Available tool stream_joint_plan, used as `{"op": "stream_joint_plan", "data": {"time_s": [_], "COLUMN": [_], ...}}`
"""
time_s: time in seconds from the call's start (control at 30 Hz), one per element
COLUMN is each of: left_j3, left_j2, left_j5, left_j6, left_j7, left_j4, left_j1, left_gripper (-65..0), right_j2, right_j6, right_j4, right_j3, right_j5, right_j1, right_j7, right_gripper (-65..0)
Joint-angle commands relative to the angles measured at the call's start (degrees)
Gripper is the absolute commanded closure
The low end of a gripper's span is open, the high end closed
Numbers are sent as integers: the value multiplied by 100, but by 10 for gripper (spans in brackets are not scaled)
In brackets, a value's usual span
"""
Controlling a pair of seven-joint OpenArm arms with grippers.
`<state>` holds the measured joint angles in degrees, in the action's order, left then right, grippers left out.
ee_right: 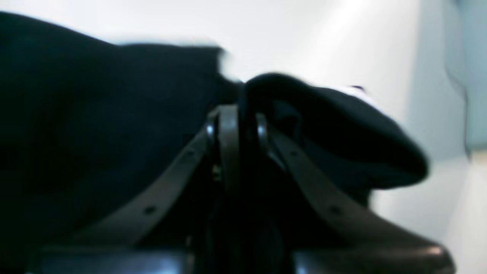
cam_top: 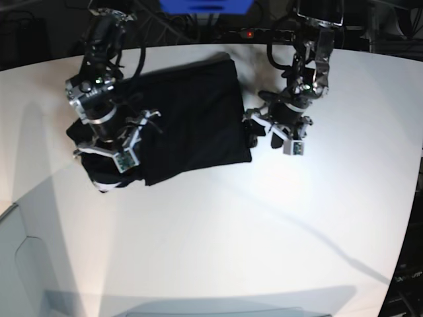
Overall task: Fold the T-shirt properly
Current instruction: 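Lift the strip end with the right gripper and fold it over toward the left gripper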
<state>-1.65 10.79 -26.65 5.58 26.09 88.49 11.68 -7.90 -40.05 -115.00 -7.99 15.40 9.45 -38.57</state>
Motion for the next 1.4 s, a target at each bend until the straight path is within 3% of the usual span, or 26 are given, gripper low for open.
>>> {"op": "stream_joint_plan", "data": {"time_s": [0.0, 0.23, 0.43, 0.77, 0.87, 1.03, 1.1, 1.3, 1.37], "left_j3": [-59, -376, -367, -323, 64, 1268, 1673, 2367, 2552], "left_j2": [25, -54, -116, 192, 218, 218, 200, 200, 192], "left_j5": [-38, -47, -29, -64, -38, -64, -64, -64, -64], "left_j6": [0, 0, 0, -9, -9, 9, 26, 35, 35], "left_j7": [33, 33, 33, 33, 33, 42, 42, 42, 42], "left_j4": [61, -80, -176, 237, 571, 1134, 1327, 1670, 1661], "left_j1": [-65, -294, -320, -65, 216, 717, 858, 990, 990], "left_gripper": [-408, -407, -407, -408, -409, -411, -411, -410, -411], "right_j2": [-41, -14, 285, 311, 311, 302, 302, 258, 258], "right_j6": [5, 5, 5, 5, 5, 5, 5, 5, 5], "right_j4": [-109, -65, 348, 753, 744, 823, 849, 577, 190], "right_j3": [214, 1691, 2869, 2887, 2887, 2922, 2922, 2922, 2913], "right_j5": [-94, -94, -85, -94, -94, -94, -94, -129, -129], "right_j1": [-44, 184, 114, -167, -167, -167, -167, -141, -123], "right_j7": [116, 151, 116, 160, 142, 125, 116, 125, 151], "right_gripper": [0, 0, 0, 0, 0, -7, -60, -325, -370]}}
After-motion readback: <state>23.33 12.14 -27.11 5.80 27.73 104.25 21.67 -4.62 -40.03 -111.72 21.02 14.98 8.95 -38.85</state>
